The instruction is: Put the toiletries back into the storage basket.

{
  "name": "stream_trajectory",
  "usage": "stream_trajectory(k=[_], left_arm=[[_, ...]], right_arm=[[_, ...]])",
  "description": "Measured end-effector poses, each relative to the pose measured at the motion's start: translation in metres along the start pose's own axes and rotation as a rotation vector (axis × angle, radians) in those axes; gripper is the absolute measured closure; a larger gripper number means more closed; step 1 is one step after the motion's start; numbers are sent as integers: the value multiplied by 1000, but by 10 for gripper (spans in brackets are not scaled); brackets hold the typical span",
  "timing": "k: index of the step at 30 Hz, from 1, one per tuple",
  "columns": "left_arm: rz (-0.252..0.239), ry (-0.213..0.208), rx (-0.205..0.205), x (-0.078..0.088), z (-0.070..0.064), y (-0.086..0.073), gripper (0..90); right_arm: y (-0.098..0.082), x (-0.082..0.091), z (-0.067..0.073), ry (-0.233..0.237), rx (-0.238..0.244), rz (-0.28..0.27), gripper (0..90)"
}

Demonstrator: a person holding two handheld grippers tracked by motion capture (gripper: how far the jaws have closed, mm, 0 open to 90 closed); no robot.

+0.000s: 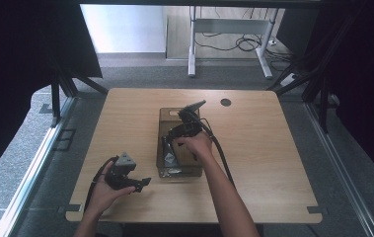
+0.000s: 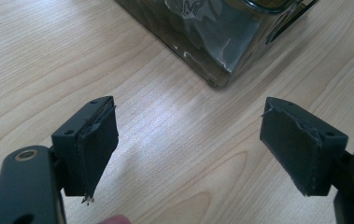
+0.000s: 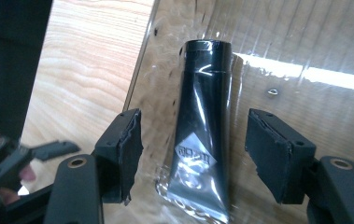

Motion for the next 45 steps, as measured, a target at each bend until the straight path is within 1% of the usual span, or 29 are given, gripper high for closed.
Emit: stream_trajectory(k=[2, 3, 4, 7, 9, 12, 15, 16, 20, 25, 26, 28, 30, 32, 34, 35, 37, 38, 40, 41, 43, 45], left_arm=[[-1, 1, -7, 1, 1, 1, 196], [-1, 2, -5, 1, 1, 1, 197], [-1, 3, -7, 1, 1, 1, 197], [2, 7, -6, 0, 1, 0, 197], [-1, 7, -7, 0, 1, 0, 197], [-6, 9, -5, 2, 1, 1, 197], [-7, 12, -3, 2, 2, 1, 196], [-4, 14, -1, 1, 2, 0, 197], [-2, 21, -3, 1, 3, 0, 197], [-2, 30, -3, 1, 4, 0, 196], [-2, 32, -5, 1, 5, 0, 197], [-4, 37, 2, 2, 6, 0, 197], [-6, 43, 6, 3, 7, 0, 197], [-7, 48, 8, 3, 8, 0, 197], [-4, 56, 9, 3, 9, -1, 197], [-5, 56, 9, 3, 9, -1, 197], [-6, 59, 7, 4, 8, -1, 197], [-6, 60, 8, 4, 7, -1, 197], [-5, 62, 7, 4, 7, -1, 197], [-3, 63, 6, 3, 7, -1, 197], [1, 63, 4, 3, 7, -2, 197], [3, 66, 3, 2, 7, -2, 197]], right_arm=[[-2, 8, -1, -9, 31, -11, 368], [-4, 11, -2, -11, 48, -15, 368], [-5, 15, -2, -5, 74, -22, 371], [-10, 28, -2, -5, 119, -46, 376], [-14, 37, -3, 1, 162, -69, 388], [-22, 49, -7, -15, 231, -94, 394], [-33, 60, -13, -35, 282, -118, 395], [-36, 62, -15, -35, 286, -125, 395], [-48, 72, -27, -25, 300, -186, 393], [-68, 87, -40, -43, 356, -253, 385], [-76, 92, -45, -54, 368, -269, 381], [-85, 97, -49, -58, 377, -287, 381], [-97, 103, -58, -78, 386, -308, 381], [-110, 109, -67, -91, 380, -340, 381], [-124, 114, -77, -101, 362, -369, 381], [-133, 115, -84, -112, 361, -388, 381], [-146, 116, -91, -130, 350, -411, 383], [-153, 115, -95, -127, 343, -416, 383], [-165, 114, -103, -137, 337, -435, 385], [-168, 113, -106, -141, 329, -445, 385], [-175, 110, -111, -150, 335, -454, 385], [-178, 109, -113, -159, 340, -464, 385]])
Point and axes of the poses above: each handheld gripper's, and its own axes: x roughly backward along the jaws, y roughly out of its top, z roughly to its left, the point moved 7 cm from there along -x, roughly forward along the jaws, and after that the axes turned 11 degrees about x, right-handed, at the moved point
